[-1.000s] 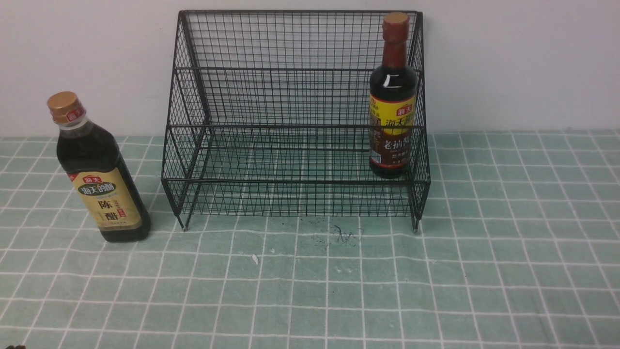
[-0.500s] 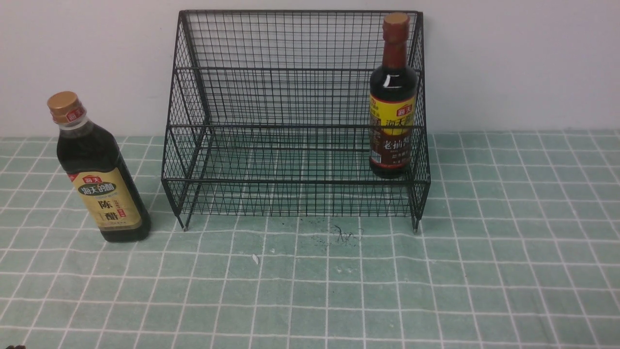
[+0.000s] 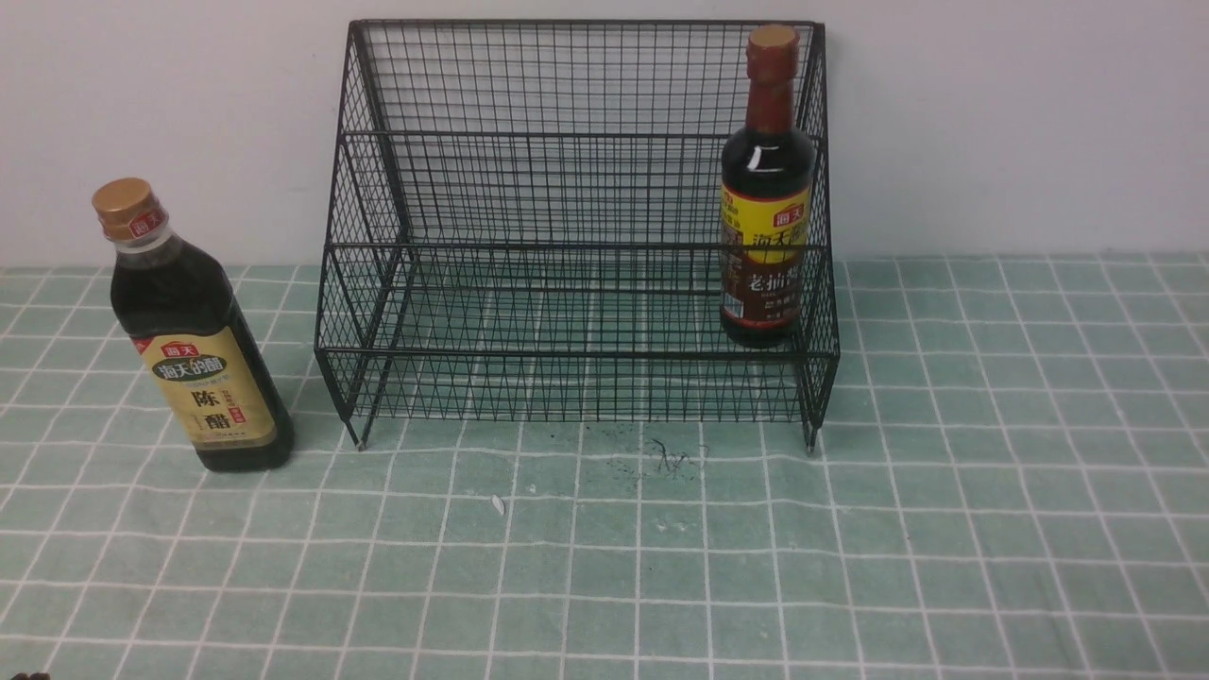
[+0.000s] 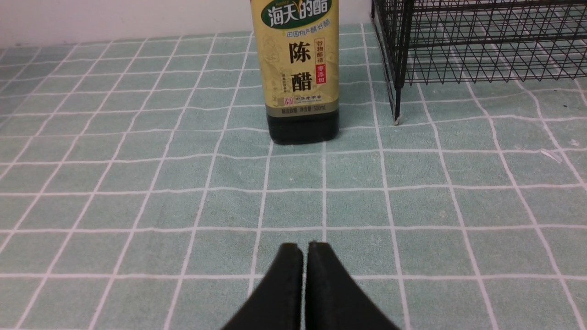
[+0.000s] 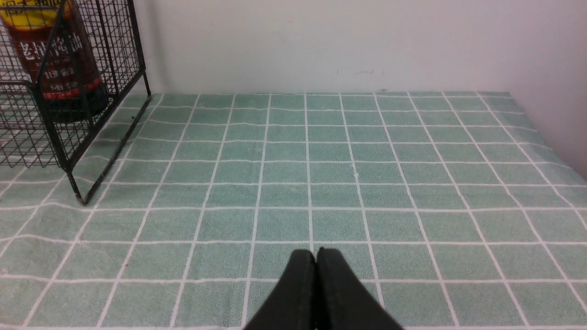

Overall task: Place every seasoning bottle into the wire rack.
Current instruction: Use the left arm to grab the condiment bottle closest to it

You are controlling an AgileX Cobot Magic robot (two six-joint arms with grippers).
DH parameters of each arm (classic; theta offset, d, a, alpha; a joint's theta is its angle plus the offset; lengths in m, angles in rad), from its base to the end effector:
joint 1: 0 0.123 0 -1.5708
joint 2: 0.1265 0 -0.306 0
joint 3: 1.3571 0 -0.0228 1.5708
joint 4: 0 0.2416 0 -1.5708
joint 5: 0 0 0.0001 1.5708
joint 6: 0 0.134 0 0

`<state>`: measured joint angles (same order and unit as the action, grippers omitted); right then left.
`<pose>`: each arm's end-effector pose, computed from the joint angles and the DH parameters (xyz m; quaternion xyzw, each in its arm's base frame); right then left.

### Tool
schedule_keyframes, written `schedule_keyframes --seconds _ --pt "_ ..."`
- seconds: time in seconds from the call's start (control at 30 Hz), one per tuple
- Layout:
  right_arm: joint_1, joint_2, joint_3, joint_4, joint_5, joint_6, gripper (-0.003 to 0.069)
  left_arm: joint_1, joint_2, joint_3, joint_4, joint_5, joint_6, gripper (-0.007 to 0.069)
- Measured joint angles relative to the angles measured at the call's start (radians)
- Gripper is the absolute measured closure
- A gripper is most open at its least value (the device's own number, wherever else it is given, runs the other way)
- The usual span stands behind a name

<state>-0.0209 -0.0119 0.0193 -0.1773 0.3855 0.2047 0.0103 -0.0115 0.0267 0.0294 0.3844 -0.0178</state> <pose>0.0625 -0.0102 0.1603 0.0442 0.8035 -0.0210 0.5933 0.0628 0.0021 0.1570 -0.0036 0.8084 0.0103 0.5885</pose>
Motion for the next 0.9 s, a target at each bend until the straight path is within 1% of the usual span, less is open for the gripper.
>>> schedule_keyframes --seconds 0.2,0.3,0.4,0.53,0.6,0.73,0.8,0.83,0.9 --pt "0.000 0.000 0.000 0.000 0.000 0.000 0.0673 0.000 0.000 0.000 0.000 0.000 0.000 0.0631" --pt "0.000 0.000 0.000 0.000 0.000 -0.001 0.0673 0.000 0.000 0.000 0.013 -0.004 0.018 0.0631" --pt "0.000 0.000 0.000 0.000 0.000 -0.001 0.0673 0.000 0.000 0.002 0.005 -0.049 0.010 0.0631" --pt "0.000 0.000 0.000 0.000 0.000 -0.001 0.0673 0.000 0.000 0.002 -0.102 -0.243 -0.064 0.0631" --pt "0.000 0.000 0.000 0.000 0.000 -0.001 0.0673 0.000 0.000 0.002 -0.140 -0.329 -0.081 0.0631" --pt "0.000 0.000 0.000 0.000 0.000 -0.001 0.0673 0.000 0.000 0.002 -0.165 -0.499 -0.082 0.0631" --pt "0.000 0.000 0.000 0.000 0.000 -0.001 0.0673 0.000 0.000 0.002 -0.168 -0.539 -0.082 0.0631" --pt "0.000 0.000 0.000 0.000 0.000 -0.001 0.0673 0.000 0.000 0.002 -0.172 -0.612 -0.081 0.0631" --pt "0.000 0.000 0.000 0.000 0.000 -0.001 0.0673 0.000 0.000 0.002 -0.173 -0.652 -0.083 0.0631"
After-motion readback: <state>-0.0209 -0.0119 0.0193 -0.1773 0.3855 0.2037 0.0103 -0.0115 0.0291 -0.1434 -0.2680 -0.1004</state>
